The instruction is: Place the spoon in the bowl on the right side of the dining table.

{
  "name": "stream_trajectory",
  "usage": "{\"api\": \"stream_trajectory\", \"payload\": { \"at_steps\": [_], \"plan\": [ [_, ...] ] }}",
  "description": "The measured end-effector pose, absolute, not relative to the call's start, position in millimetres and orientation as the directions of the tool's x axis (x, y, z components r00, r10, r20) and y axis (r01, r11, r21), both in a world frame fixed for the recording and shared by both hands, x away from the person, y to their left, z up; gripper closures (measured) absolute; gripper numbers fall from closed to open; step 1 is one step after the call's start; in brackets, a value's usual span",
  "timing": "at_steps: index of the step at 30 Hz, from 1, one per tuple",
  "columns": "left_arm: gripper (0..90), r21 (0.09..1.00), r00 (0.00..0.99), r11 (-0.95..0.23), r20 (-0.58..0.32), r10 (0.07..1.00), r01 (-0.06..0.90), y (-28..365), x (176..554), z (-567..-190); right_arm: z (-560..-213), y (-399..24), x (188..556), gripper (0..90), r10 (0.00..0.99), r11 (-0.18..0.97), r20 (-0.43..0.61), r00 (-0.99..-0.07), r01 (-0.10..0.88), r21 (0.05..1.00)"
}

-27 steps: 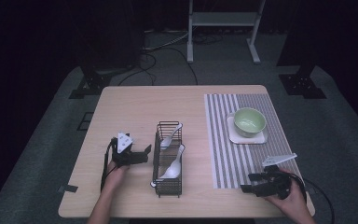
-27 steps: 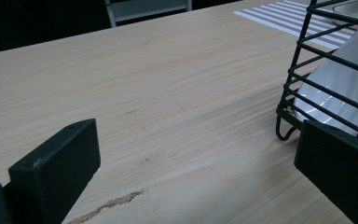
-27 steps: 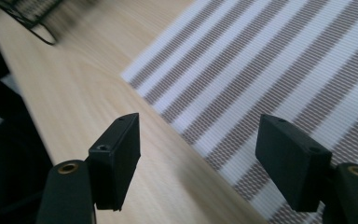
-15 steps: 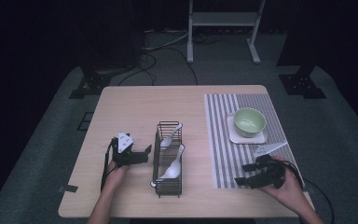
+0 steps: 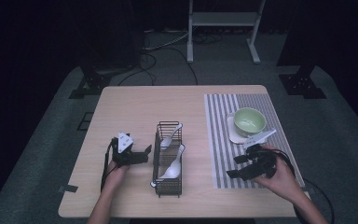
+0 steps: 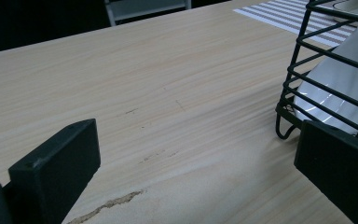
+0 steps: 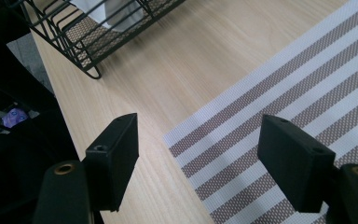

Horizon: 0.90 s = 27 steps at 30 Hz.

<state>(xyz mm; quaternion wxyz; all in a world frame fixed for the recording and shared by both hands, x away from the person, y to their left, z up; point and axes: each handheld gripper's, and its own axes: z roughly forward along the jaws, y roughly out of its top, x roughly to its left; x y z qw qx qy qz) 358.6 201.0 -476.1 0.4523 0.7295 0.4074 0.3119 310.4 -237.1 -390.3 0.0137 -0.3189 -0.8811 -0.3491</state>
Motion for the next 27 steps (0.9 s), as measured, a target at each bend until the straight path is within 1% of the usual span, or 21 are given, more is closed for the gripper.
{"api": "stream_trajectory", "payload": {
  "at_steps": [12, 22, 27],
  "plan": [
    [0.0, 0.916, 0.476, -0.257, 0.085, 0.875, 0.309, 200.9, 358.7, -476.2, -375.9, -217.6, 316.9, 27.9, 0.522, 0.607, 0.219, -0.824, 0.540, 0.583],
    [0.0, 0.916, 0.477, -0.258, 0.085, 0.875, 0.309, 200.9, 358.7, -476.2, -363.6, -205.5, 321.1, 27.9, 0.501, 0.623, 0.231, -0.834, 0.533, 0.573],
    [0.0, 0.916, 0.476, -0.255, 0.082, 0.876, 0.311, 201.1, 358.8, -476.3, -354.8, -196.0, 322.2, 27.9, 0.481, 0.641, 0.220, -0.848, 0.512, 0.571]
  ]
}}
